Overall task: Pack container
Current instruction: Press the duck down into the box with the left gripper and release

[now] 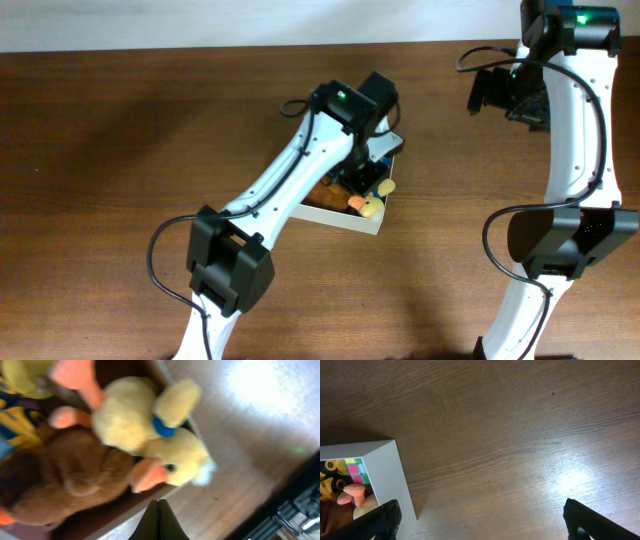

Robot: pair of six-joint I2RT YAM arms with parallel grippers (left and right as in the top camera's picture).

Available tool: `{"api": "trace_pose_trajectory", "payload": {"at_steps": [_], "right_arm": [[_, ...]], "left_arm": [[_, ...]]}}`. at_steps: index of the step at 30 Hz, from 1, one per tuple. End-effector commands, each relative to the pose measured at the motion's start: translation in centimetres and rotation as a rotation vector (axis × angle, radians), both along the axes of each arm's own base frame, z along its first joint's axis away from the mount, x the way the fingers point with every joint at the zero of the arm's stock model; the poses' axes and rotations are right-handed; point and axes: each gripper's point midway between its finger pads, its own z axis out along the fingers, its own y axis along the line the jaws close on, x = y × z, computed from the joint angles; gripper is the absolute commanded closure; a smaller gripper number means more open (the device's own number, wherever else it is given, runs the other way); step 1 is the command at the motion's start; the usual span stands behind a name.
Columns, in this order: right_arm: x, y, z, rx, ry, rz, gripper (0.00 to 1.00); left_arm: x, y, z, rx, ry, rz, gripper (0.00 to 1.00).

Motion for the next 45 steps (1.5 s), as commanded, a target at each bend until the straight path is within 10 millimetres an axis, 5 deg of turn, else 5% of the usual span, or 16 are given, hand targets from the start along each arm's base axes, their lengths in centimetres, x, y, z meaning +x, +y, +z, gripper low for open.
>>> {"api": "trace_pose_trajectory", "payload": {"at_steps": [1, 11, 19, 31, 45], "right_arm": [[-0.1, -0.4, 1.0, -0.014, -0.027, -0.015, 0.01], [-0.1, -0.4, 1.0, -0.014, -0.027, -0.015, 0.01], [-0.1, -0.4, 1.0, -0.014, -0.027, -0.016, 0.01], [-0.1, -0.4, 1.0, -0.014, -0.027, -0.015, 0.01], [-0.1, -0.4, 1.0, -0.014, -0.027, -0.015, 0.01]], "left_arm": [[-1.9, -1.3, 0.4, -0.016, 0.026, -0.033, 0.98], [-2.3, -1.6, -2.9, 0.000, 0.044, -0.045, 0.98], [-0.9, -2.8, -3.4, -0.045, -0.016, -0.045, 0.98], [-0.8, -2.1, -7.0, -0.009, -0.024, -0.035, 0.98], [1.0, -2.5, -5.9, -0.031, -0.076, 0.022, 0.98]]}}
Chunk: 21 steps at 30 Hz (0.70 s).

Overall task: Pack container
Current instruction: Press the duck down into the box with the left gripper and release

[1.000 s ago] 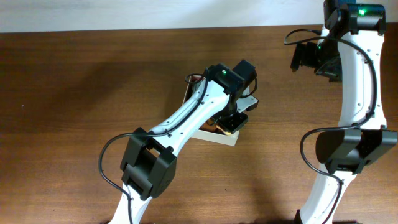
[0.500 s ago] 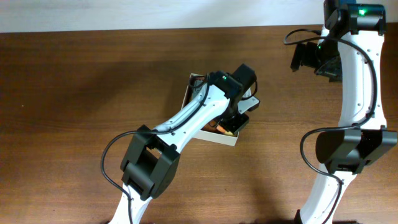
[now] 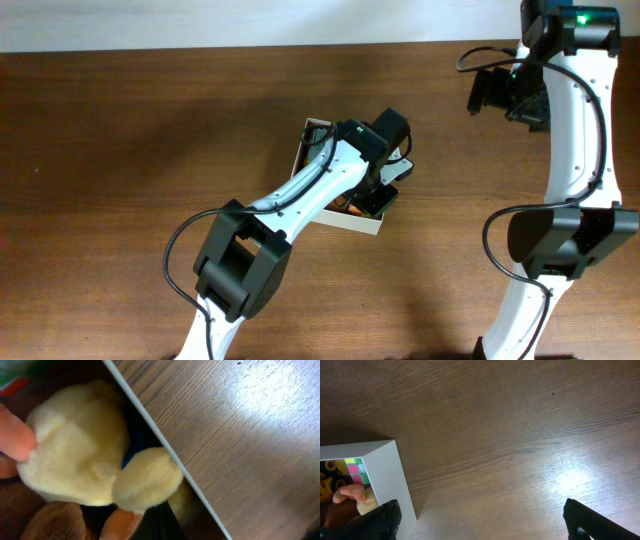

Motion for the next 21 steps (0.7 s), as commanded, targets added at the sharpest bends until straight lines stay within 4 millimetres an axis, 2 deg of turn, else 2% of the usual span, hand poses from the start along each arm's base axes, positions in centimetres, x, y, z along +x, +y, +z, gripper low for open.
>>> {"api": "trace_pose_trajectory", "payload": {"at_steps": [1, 7, 21], "right_arm": [[-0.1, -0.4, 1.0, -0.014, -0.027, -0.015, 0.01], [-0.1, -0.4, 1.0, -0.014, -0.027, -0.015, 0.01], [-0.1, -0.4, 1.0, -0.014, -0.027, -0.015, 0.02]], "left_arm": [[1.3, -0.1, 1.8, -0.024, -0.038, 0.041, 0.98], [2.6, -0.4, 3.5, -0.057, -0.076, 0.052, 0.98], [3.9, 0.3, 3.0, -0.016, -0.131, 0.067, 0.98]]}}
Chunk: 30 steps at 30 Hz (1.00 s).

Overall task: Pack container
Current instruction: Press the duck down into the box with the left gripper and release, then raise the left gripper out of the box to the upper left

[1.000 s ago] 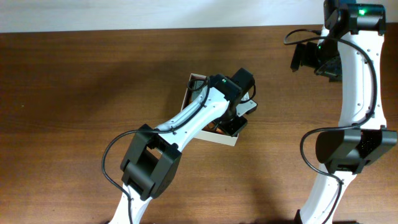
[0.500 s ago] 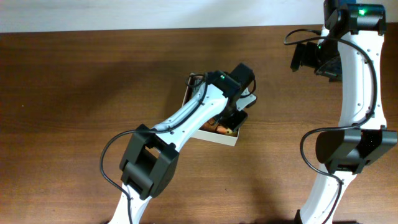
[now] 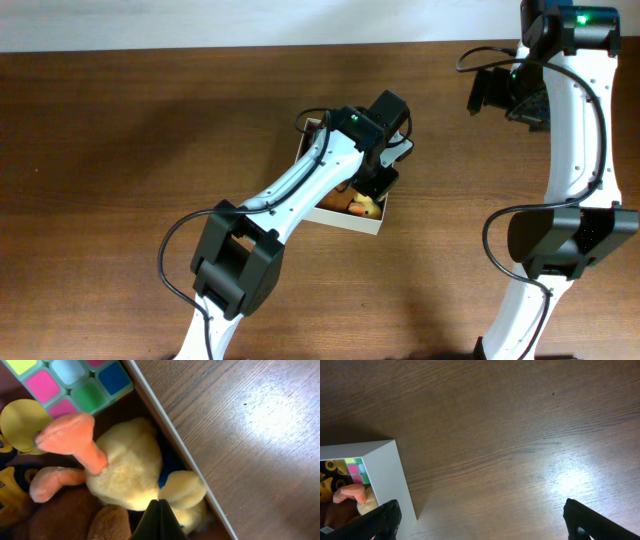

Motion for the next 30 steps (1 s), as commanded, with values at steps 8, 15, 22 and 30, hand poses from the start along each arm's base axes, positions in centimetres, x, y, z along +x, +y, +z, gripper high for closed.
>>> {"api": "trace_pose_trajectory", "payload": {"at_steps": [8, 15, 22, 30], "right_arm": [[-0.1, -0.4, 1.0, -0.014, -0.027, -0.016, 0.01], [-0.1, -0.4, 1.0, -0.014, -0.027, -0.016, 0.01], [-0.1, -0.4, 1.0, -0.014, -0.027, -0.016, 0.01], [-0.1, -0.4, 1.0, -0.014, -0.027, -0.016, 0.01]], "left_arm": [[0.6, 0.6, -1.2, 0.036, -0.003, 0.019, 0.98], [0.5, 0.7, -3.2, 0.063, 0.027, 0.018, 0.98], [1.2, 0.4, -3.1, 0.046, 0.009, 0.029, 0.98], [3.6, 2.1, 0.4, 0.017, -0.007, 0.130, 0.98]]}}
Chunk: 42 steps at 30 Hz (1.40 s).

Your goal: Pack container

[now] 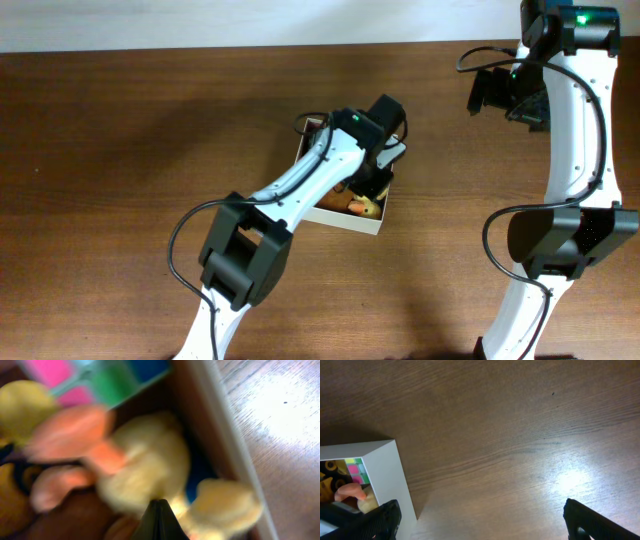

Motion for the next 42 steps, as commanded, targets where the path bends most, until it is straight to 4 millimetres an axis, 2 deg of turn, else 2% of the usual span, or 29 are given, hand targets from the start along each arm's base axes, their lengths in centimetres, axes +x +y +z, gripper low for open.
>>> {"api": "trace_pose_trajectory", "payload": {"at_steps": [1, 4, 6, 7, 8, 11, 12, 22, 30, 31, 33, 35, 38, 42], "right_arm": [[-0.1, -0.4, 1.0, -0.014, -0.028, -0.015, 0.01], [-0.1, -0.4, 1.0, -0.014, -0.027, -0.015, 0.01], [-0.1, -0.4, 1.0, -0.014, -0.027, -0.015, 0.01], [-0.1, -0.4, 1.0, -0.014, -0.027, -0.015, 0.01], [-0.1, -0.4, 1.0, -0.014, -0.027, -0.015, 0.01], [-0.1, -0.4, 1.0, -0.014, -0.027, -0.015, 0.01], [-0.1, -0.4, 1.0, -0.014, -0.027, -0.015, 0.01], [-0.1, -0.4, 1.0, -0.013, -0.028, -0.015, 0.01], [1.3, -0.5, 1.3, -0.017, -0.084, -0.016, 0.01], [1.2, -0.2, 1.3, 0.000, -0.081, -0.012, 0.01], [1.4, 2.0, 1.4, 0.100, -0.095, 0.101, 0.01], [1.6, 4.4, 1.6, 0.162, -0.116, 0.263, 0.01], [0.9, 4.9, 1.2, 0.050, -0.065, 0.316, 0.01], [-0.1, 6.2, 0.7, -0.122, 0.006, 0.386, 0.01]], "left_arm": [[3.0, 1.2, 3.7, -0.042, -0.055, 0.091, 0.98], [4.1, 2.4, 7.4, -0.066, -0.089, 0.123, 0.98], [4.8, 3.7, 10.0, -0.080, -0.109, 0.151, 0.86], [5.0, 4.4, 11.1, -0.085, -0.118, 0.166, 0.76], [5.2, 5.0, 11.9, -0.088, -0.123, 0.179, 0.62], [5.8, 7.0, 13.7, -0.086, -0.138, 0.220, 0.04], [6.1, 8.1, 14.1, -0.072, -0.146, 0.254, 0.01], [8.9, 19.2, 16.7, -0.046, -0.143, 0.685, 0.01], [9.4, 28.7, 19.7, -0.063, -0.201, 0.911, 0.01], [9.4, 29.8, 20.1, -0.065, -0.210, 0.934, 0.01], [9.2, 31.8, 20.7, -0.068, -0.225, 0.979, 0.01], [9.0, 33.5, 21.0, -0.066, -0.230, 1.017, 0.01], [8.7, 35.1, 20.9, -0.059, -0.224, 1.053, 0.01], [8.5, 35.9, 20.8, -0.051, -0.216, 1.071, 0.01]]}}
